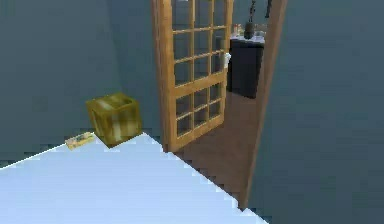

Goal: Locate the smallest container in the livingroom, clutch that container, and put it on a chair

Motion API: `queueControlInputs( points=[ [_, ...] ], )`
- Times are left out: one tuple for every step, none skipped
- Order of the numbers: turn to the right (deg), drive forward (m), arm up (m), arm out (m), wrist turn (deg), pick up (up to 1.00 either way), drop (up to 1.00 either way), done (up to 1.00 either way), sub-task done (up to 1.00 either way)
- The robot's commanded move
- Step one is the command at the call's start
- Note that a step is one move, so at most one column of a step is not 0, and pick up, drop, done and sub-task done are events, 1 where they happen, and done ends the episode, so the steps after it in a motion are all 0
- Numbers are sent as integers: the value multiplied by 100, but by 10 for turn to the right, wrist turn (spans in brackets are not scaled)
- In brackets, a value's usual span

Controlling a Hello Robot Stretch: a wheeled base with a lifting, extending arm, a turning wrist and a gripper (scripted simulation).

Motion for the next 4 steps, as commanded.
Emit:
queueControlInputs(
  points=[
    [-450,0,0,0,0,0,0,0,0],
    [-240,0,0,0,0,0,0,0,0],
    [0,30,0,0,0,0,0,0,0],
    [-240,0,0,0,0,0,0,0,0]
  ],
)
